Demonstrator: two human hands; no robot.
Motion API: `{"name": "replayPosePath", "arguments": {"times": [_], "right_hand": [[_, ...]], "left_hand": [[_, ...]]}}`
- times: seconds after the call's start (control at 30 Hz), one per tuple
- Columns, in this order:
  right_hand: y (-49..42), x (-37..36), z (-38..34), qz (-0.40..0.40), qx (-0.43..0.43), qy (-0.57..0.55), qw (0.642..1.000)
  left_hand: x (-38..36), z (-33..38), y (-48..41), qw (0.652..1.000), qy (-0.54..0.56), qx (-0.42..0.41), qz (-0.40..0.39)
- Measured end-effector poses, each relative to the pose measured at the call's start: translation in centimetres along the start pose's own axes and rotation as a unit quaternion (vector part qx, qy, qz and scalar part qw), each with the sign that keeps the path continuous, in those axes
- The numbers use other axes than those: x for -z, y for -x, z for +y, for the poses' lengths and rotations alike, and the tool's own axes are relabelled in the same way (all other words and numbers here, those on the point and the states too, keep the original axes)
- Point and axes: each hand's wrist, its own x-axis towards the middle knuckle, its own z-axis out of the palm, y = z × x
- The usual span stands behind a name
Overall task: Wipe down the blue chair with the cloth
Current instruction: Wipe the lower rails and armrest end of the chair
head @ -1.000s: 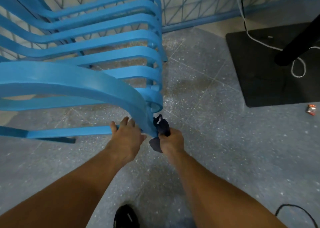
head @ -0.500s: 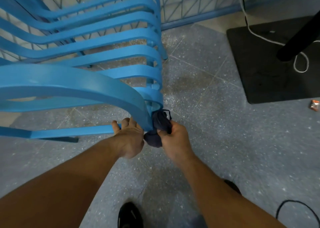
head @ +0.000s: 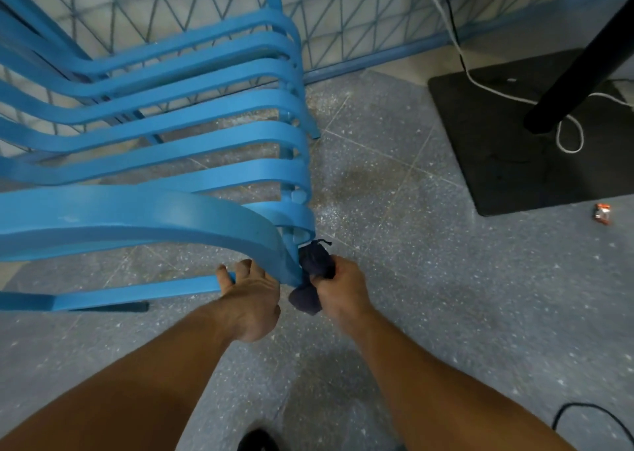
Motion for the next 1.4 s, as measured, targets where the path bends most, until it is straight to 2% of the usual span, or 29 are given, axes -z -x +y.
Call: {"name": "replayPosePath", "arguments": {"times": [0.23,0.43,0.7,0.8,0.87,0.97,1.07,1.17,1.2,1.23,1.33,1.4], "right_hand": [[4.5,0.7,-2.9,-0.048,0.122,-0.144,0.981],[3.5,0.3,-2.5,-0.016,0.082,-0.025,0.996],[5.3,1.1,-3.1,-0.048,0.154,-0.091,0.983],[4.5,0.8,-2.5,-0.015,0.144,-0.046,0.988],[4.0,0.9,-2.6,0.001,0.124,-0.027,0.992],[3.4,1.3,-2.4,-0.035,0.069,-0.045,0.996],[3.3,1.9,-1.9,-0.086,-0.014,-0.073,0.994],[3.7,2.1,-1.8,-0.106,-0.022,-0.109,0.988],[4.0,2.0,-1.9,-0.103,-0.011,-0.125,0.987],[4.3,1.9,-2.2,-0.097,0.006,-0.141,0.985],[5.4,1.5,-3.4,-0.089,0.059,-0.182,0.977],[6.0,1.4,-4.0,-0.092,0.087,-0.200,0.971]], "left_hand": [[0.1,0.0,-0.1,1.000,0.022,0.009,0.000],[-0.3,-0.1,0.0,0.999,0.031,-0.002,0.028],[-1.0,-0.6,-0.5,0.991,0.124,-0.009,0.055],[-1.0,-0.8,-0.1,0.980,0.185,-0.011,0.064],[0.1,-0.9,1.0,0.948,0.302,-0.015,0.096],[2.6,-1.2,5.0,0.855,0.485,-0.002,0.184],[4.4,-0.8,9.4,0.796,0.540,-0.088,0.258],[5.2,0.4,11.5,0.711,0.613,-0.148,0.310],[5.1,0.7,11.5,0.699,0.620,-0.149,0.325],[5.0,1.0,11.4,0.702,0.609,-0.142,0.341],[4.3,1.5,10.9,0.733,0.551,-0.100,0.385],[4.2,1.7,10.9,0.736,0.530,-0.085,0.411]]}}
